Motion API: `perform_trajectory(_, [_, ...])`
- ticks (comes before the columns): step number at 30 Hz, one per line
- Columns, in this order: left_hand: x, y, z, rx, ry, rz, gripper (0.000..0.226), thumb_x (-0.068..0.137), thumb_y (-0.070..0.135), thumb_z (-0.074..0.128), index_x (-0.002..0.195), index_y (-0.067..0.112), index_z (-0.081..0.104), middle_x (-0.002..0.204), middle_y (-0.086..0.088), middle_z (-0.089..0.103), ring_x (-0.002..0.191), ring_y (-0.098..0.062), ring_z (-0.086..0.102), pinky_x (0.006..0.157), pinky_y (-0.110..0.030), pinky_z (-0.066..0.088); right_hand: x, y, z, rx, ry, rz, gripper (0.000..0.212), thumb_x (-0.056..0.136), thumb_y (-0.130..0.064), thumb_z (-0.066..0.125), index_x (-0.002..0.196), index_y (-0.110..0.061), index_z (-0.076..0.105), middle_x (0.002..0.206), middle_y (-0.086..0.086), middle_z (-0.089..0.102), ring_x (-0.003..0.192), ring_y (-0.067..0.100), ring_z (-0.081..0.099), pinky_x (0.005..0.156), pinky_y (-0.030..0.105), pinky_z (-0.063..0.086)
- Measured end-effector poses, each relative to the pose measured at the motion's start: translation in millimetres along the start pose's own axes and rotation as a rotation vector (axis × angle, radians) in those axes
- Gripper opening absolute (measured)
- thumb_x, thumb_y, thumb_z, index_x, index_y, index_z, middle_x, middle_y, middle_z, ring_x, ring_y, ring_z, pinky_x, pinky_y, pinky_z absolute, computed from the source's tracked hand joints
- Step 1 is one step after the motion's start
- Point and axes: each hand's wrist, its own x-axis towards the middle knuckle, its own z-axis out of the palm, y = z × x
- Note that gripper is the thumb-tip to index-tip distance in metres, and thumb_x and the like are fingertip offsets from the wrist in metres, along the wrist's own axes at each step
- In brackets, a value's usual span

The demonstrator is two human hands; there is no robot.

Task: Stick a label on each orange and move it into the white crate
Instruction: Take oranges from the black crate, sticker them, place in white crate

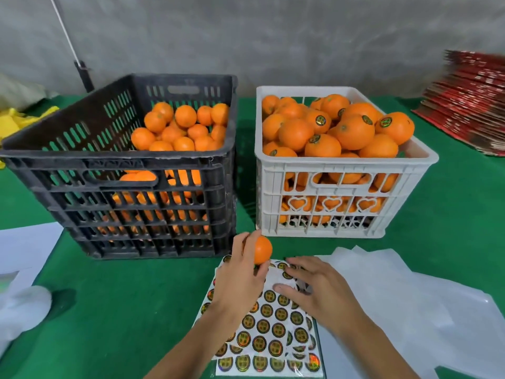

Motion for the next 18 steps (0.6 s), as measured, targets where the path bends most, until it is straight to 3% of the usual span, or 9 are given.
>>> perform_trajectory(5, [0.4, 0.8, -0.4, -0.035, 0.021, -0.005, 0.065, 0.101, 0.046, 0.063, 0.152, 0.044, 0.023, 0.150, 0.017, 0.024, 0.090, -0.025, 0.071, 0.070, -0.029, 0.044, 2.9, -2.6, 4.8, 0.072, 0.130, -0.012, 0.029, 0.089, -0.043, 0.077, 0.107, -0.020, 0.083, 0.121, -0.010, 0.074, 0.112, 0.014, 0.065, 0.095, 0.029, 0.050])
perform_trajectory(8, [1.1, 0.1, -0.3, -0.025, 0.015, 0.005, 0.065, 0.101, 0.045, 0.064, 0.152, 0.045, 0.023, 0.151, 0.015, 0.026, 0.089, -0.025, 0.071, 0.070, -0.029, 0.044, 7.1, 0.8, 9.3, 0.234, 0.149, 0.075, 0.015, 0.093, -0.038, 0.074, 0.097, -0.027, 0.084, 0.112, -0.020, 0.073, 0.109, 0.003, 0.060, 0.094, 0.025, 0.048])
perform_trajectory(12, [-0.4, -0.2, -2.7, -0.031, 0.009, 0.016, 0.065, 0.100, 0.044, 0.064, 0.153, 0.044, 0.025, 0.152, 0.017, 0.024, 0.090, -0.026, 0.071, 0.072, -0.030, 0.048, 13.0, 4.9, 18.7, 0.466, 0.167, 0.245, 0.014, 0.095, -0.031, 0.073, 0.083, -0.033, 0.081, 0.099, -0.028, 0.072, 0.104, 0.001, 0.059, 0.090, 0.022, 0.046])
perform_trajectory(15, [-1.7, 1.7, -5.2, -0.024, 0.003, 0.055, 0.064, 0.101, 0.045, 0.064, 0.153, 0.043, 0.028, 0.153, 0.019, 0.023, 0.088, -0.024, 0.071, 0.071, -0.030, 0.052, 23.5, -1.8, 19.1, 0.641, 0.250, 0.431, 0.021, 0.098, -0.032, 0.068, 0.079, -0.030, 0.077, 0.087, -0.014, 0.072, 0.081, 0.009, 0.066, 0.077, 0.037, 0.056])
perform_trajectory(18, [-2.3, 5.3, -6.7, -0.012, 0.007, 0.070, 0.063, 0.101, 0.046, 0.063, 0.154, 0.040, 0.029, 0.154, 0.019, 0.023, 0.086, -0.022, 0.071, 0.070, -0.027, 0.046, 39.4, -13.2, 12.0, 0.470, 0.380, 0.381, 0.023, 0.101, -0.034, 0.063, 0.085, -0.025, 0.075, 0.082, -0.011, 0.069, 0.078, 0.012, 0.065, 0.073, 0.041, 0.057])
